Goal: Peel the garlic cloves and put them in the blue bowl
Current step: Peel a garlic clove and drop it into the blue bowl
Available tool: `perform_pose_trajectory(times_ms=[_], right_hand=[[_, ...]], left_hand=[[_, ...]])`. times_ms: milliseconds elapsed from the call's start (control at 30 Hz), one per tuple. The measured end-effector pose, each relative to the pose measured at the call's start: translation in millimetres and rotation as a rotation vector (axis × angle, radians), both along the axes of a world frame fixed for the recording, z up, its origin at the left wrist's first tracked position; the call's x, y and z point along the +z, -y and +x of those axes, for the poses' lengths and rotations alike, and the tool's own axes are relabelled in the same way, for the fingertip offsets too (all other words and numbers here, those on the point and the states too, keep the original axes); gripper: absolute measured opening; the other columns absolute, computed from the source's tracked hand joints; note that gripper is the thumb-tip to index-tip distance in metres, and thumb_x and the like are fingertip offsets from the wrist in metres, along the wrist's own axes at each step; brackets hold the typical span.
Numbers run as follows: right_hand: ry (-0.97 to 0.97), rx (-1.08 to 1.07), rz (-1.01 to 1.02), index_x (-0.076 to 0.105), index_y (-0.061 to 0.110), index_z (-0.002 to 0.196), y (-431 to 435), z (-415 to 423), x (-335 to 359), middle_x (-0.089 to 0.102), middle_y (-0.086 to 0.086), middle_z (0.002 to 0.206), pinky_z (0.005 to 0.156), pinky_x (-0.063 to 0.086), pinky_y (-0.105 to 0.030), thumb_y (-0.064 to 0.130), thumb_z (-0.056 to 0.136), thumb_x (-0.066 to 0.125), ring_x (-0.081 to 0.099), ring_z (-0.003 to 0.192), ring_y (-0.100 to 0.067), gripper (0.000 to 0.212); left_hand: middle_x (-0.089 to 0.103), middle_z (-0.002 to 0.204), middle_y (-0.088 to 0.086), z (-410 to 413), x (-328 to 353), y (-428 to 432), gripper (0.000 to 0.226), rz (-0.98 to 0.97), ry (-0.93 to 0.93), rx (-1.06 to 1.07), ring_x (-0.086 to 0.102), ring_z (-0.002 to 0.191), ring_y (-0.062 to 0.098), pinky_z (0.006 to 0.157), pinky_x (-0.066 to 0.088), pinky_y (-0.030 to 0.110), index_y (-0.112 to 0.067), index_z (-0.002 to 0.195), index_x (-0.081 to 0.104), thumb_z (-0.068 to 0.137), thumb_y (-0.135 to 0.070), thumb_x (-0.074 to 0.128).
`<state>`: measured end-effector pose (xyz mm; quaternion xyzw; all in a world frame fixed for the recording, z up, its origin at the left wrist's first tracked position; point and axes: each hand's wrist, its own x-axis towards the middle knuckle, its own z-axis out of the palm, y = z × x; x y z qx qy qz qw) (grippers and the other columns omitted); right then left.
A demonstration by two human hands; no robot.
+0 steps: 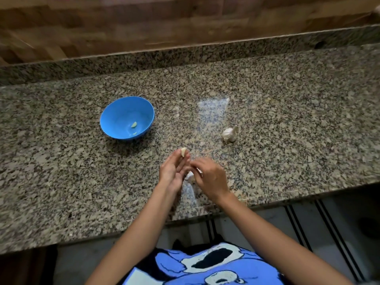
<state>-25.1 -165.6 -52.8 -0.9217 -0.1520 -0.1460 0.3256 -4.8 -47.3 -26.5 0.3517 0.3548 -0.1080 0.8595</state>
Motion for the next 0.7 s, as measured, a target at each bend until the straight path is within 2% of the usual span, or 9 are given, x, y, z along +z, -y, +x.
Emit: perform_pose_trajectory(times_ms=[100,167,233,300,333,367,433,533,700], right_hand=[[-0.287,-0.246,0.147,0.071,0.015,0.092,3.8,6.3,9.6,0.070,0.003,0.079,0.047,0.045,-0.017,0.039,0.086,0.059,0.060,0.060,-0.009,0.028],[-0.402,-0.305,0.116,0.071,0.016,0.094,6.5,13.0,10.7,0.071,0.004,0.081,0.046,0.040,-0.013,0.038,0.086,0.062,0.058,0.059,-0.007,0.025],[-0.473,-0.315,0.095,0.070,0.018,0.099,5.5,16.4,9.1,0.071,0.005,0.088,0.049,0.043,-0.014,0.034,0.089,0.061,0.059,0.064,-0.005,0.021],[-0.543,-0.313,0.185,0.069,0.022,0.105,1.9,17.5,6.5,0.070,0.007,0.097,0.062,0.053,-0.023,0.028,0.091,0.058,0.062,0.074,-0.006,0.019],[-0.572,-0.308,0.292,0.068,0.022,0.107,-0.1,17.7,4.8,0.070,0.007,0.100,0.071,0.055,-0.028,0.026,0.091,0.057,0.063,0.081,-0.007,0.019],[-0.597,-0.307,0.412,0.069,0.022,0.107,-2.0,17.8,4.7,0.070,0.007,0.101,0.078,0.055,-0.032,0.026,0.091,0.058,0.063,0.087,-0.008,0.020],[-0.644,-0.317,0.600,0.071,0.020,0.102,-5.3,19.3,6.3,0.071,0.006,0.098,0.083,0.054,-0.032,0.028,0.087,0.062,0.064,0.090,-0.009,0.019],[-0.723,-0.375,0.784,0.074,0.018,0.090,-4.5,24.1,7.7,0.073,0.002,0.086,0.076,0.055,-0.033,0.024,0.083,0.068,0.067,0.083,-0.016,0.011],[-0.780,-0.411,0.888,0.071,0.010,0.086,1.7,27.5,11.0,0.071,-0.005,0.079,0.067,0.052,-0.028,0.012,0.081,0.068,0.061,0.067,-0.016,0.006]], left_hand=[[0.070,0.096,0.015,-0.6,1.3,-1.3,0.025,0.047,0.057,-0.052,0.070,0.080,0.021,0.075,0.059,0.031,-0.002,0.112,0.060,0.088,-0.006,0.059],[0.069,0.103,0.016,-2.7,1.0,0.5,0.026,0.108,0.075,-0.097,0.070,0.086,0.022,0.077,0.058,0.031,-0.001,0.114,0.060,0.089,-0.004,0.057],[0.068,0.108,0.015,-3.8,-0.3,3.0,0.025,0.195,0.076,-0.125,0.070,0.090,0.023,0.080,0.057,0.032,0.000,0.113,0.062,0.089,-0.002,0.056],[0.067,0.111,0.010,-3.6,-0.7,6.0,0.022,0.270,0.089,-0.140,0.070,0.090,0.022,0.082,0.057,0.033,0.002,0.110,0.063,0.089,0.000,0.055],[0.067,0.109,0.006,-3.4,-0.5,7.5,0.019,0.295,0.102,-0.142,0.070,0.088,0.021,0.081,0.057,0.032,0.002,0.107,0.063,0.090,0.000,0.055],[0.067,0.103,0.003,-3.6,-0.5,8.9,0.016,0.317,0.112,-0.145,0.070,0.086,0.020,0.080,0.057,0.031,0.002,0.104,0.064,0.090,0.001,0.055],[0.069,0.096,0.003,-5.2,-0.3,12.0,0.013,0.355,0.126,-0.155,0.071,0.082,0.019,0.075,0.059,0.028,-0.002,0.100,0.065,0.089,0.000,0.057],[0.073,0.089,0.009,-9.6,-2.6,13.8,0.013,0.414,0.159,-0.177,0.071,0.078,0.020,0.067,0.057,0.024,-0.005,0.097,0.068,0.086,-0.002,0.062],[0.073,0.087,0.010,-9.3,-5.4,12.2,0.017,0.577,0.284,-0.309,0.071,0.077,0.019,0.065,0.054,0.019,-0.005,0.096,0.070,0.079,0.000,0.069]])
